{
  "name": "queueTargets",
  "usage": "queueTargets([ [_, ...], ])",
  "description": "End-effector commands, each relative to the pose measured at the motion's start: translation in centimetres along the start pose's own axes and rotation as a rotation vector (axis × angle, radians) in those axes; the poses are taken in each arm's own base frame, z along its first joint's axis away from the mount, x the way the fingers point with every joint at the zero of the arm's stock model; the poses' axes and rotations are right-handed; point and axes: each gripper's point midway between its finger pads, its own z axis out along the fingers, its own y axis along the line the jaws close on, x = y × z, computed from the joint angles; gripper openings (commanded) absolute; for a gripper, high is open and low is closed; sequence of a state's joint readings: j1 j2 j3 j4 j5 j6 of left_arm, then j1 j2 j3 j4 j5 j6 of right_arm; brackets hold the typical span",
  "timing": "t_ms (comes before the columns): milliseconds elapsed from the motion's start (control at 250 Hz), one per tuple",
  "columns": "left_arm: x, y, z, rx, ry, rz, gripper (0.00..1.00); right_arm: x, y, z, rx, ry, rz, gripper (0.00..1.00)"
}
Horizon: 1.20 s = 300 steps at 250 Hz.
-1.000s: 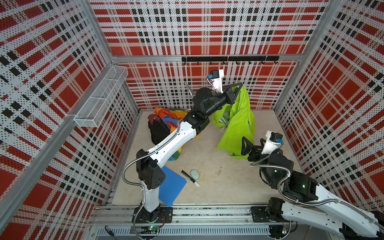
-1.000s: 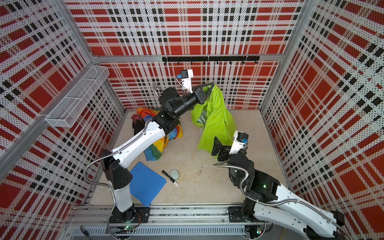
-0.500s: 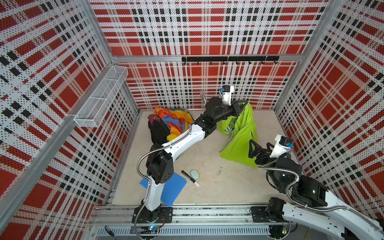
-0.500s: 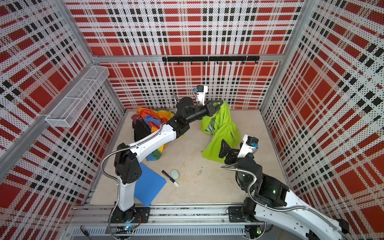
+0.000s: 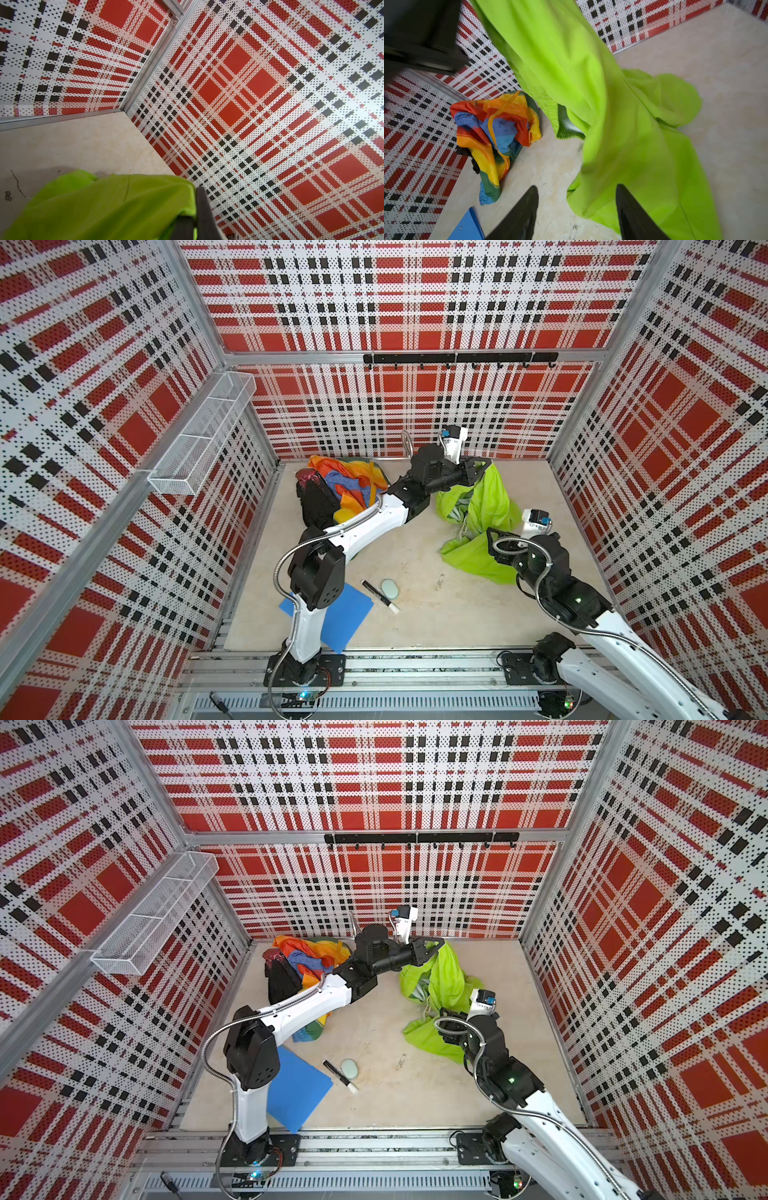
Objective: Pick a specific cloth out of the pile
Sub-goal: 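Swing the hanging shirt toward the open table while the right gripper grasps its lower edge, then lower the shirt onto the table with both grippers and release with the left gripper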
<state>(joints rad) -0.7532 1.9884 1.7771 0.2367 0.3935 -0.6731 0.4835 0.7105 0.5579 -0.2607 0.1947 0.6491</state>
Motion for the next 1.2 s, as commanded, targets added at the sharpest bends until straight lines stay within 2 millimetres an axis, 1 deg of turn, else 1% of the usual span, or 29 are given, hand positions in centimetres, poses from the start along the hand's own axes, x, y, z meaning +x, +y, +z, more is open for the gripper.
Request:
queueTargets([
  [0, -4.6, -4.8, -1.7, 0.107, -0.09, 0.046, 0.0, 0.8, 1.8, 1.0, -0.204, 0.024, 0.1, 0.55],
  [68, -4.9, -5.8, -1.8, 0.138, -0.082, 0.033, 0.0, 2.1, 0.4, 2.2, -0.24, 0.051, 0.138, 0.48],
  [124, -4.9, -6.9, -2.0, 0.16, -0.071, 0.038, 0.0, 2.1, -0.2, 2.7, -0.285, 0.047, 0.176, 0.43],
  [228, -4.4, -8.5, -2.5, 0.182, -0.048, 0.048, 0.0, 1.3, -1.2, 3.4, -0.342, 0.011, 0.234, 0.37],
  [240, -4.3, -8.7, -2.6, 0.185, -0.044, 0.05, 0.0, 1.1, -1.2, 3.4, -0.35, 0.004, 0.237, 0.35],
  [296, -3.9, -9.4, -2.9, 0.198, -0.031, 0.054, 0.0, 0.2, -1.0, 3.7, -0.39, -0.019, 0.254, 0.33],
  [396, -2.6, -10.5, -3.1, 0.235, 0.019, 0.06, 0.0, -0.9, -0.1, 4.8, -0.465, -0.028, 0.273, 0.32],
  [476, -1.4, -10.9, -3.0, 0.247, 0.07, 0.063, 0.0, -1.6, 0.3, 5.9, -0.508, -0.035, 0.307, 0.32],
  [556, -0.3, -11.3, -3.0, 0.253, 0.108, 0.07, 0.0, -2.8, 0.1, 6.9, -0.538, -0.063, 0.343, 0.34],
  [628, 0.6, -11.7, -3.1, 0.263, 0.139, 0.077, 0.0, -4.3, -0.1, 7.5, -0.571, -0.099, 0.37, 0.35],
  [736, 2.5, -12.2, -3.0, 0.258, 0.193, 0.099, 0.0, -5.8, -0.7, 8.6, -0.595, -0.134, 0.409, 0.35],
  [824, 4.2, -11.4, -2.8, 0.218, 0.231, 0.105, 0.0, -6.4, -1.1, 9.2, -0.599, -0.146, 0.428, 0.35],
  [956, 6.5, -8.9, -2.5, 0.17, 0.242, 0.065, 0.0, -6.2, -1.6, 9.6, -0.561, -0.143, 0.431, 0.37],
  [1033, 8.2, -6.9, -2.0, 0.13, 0.261, 0.032, 0.0, -5.6, -2.5, 9.9, -0.496, -0.125, 0.431, 0.4],
  [1089, 9.8, -5.3, -1.5, 0.101, 0.287, 0.003, 0.0, -5.3, -3.2, 9.9, -0.433, -0.115, 0.43, 0.42],
  [1197, 13.1, -3.2, -0.9, 0.072, 0.327, -0.049, 0.0, -4.7, -5.0, 9.6, -0.286, -0.096, 0.424, 0.44],
])
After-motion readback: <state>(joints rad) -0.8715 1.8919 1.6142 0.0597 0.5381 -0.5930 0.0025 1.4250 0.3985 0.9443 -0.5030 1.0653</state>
